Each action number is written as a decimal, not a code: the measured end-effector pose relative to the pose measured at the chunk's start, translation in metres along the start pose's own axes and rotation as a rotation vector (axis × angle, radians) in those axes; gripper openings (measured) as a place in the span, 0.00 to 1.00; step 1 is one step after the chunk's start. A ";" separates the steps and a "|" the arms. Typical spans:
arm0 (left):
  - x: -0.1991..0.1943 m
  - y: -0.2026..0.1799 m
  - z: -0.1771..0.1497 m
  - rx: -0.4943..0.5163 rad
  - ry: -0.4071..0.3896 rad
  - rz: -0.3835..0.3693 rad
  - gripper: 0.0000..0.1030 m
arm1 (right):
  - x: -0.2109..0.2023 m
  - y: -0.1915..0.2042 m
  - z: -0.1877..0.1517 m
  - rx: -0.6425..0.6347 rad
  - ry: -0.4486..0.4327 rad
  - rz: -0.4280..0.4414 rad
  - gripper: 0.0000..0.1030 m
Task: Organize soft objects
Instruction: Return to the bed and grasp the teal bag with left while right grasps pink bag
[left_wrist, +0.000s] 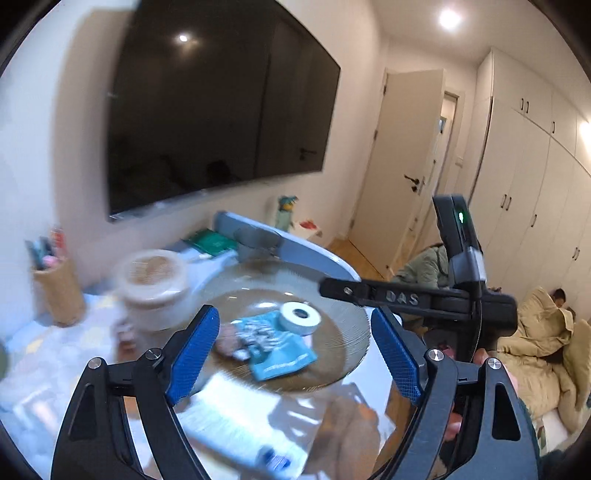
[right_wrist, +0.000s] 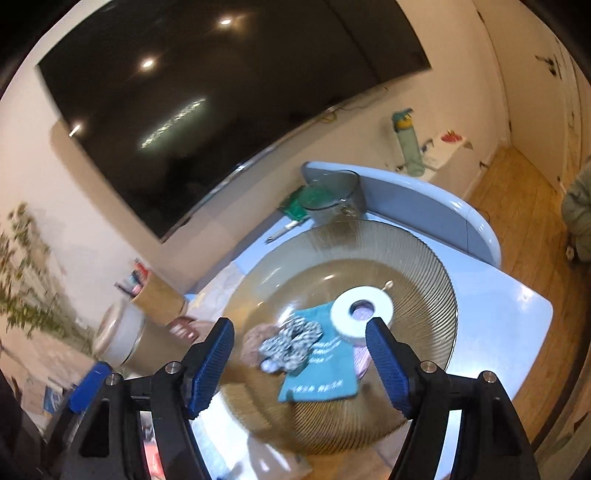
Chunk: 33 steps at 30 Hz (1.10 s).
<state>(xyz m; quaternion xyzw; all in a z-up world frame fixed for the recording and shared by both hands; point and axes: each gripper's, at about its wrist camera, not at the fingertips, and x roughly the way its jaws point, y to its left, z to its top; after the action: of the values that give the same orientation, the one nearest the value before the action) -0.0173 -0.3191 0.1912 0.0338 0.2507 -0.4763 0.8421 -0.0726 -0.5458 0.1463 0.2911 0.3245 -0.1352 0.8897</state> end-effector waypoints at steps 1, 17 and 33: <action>-0.019 0.005 0.000 -0.002 -0.013 0.019 0.81 | -0.006 0.010 -0.006 -0.023 -0.008 0.008 0.79; -0.291 0.108 -0.051 -0.193 -0.255 0.542 0.89 | -0.047 0.229 -0.124 -0.527 0.007 0.282 0.84; -0.196 0.217 -0.228 -0.508 0.118 0.540 0.88 | 0.107 0.230 -0.250 -0.505 0.293 0.134 0.84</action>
<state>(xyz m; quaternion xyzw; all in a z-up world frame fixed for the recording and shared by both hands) -0.0105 0.0205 0.0415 -0.0840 0.3911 -0.1570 0.9030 -0.0180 -0.2172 0.0205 0.0978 0.4530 0.0520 0.8846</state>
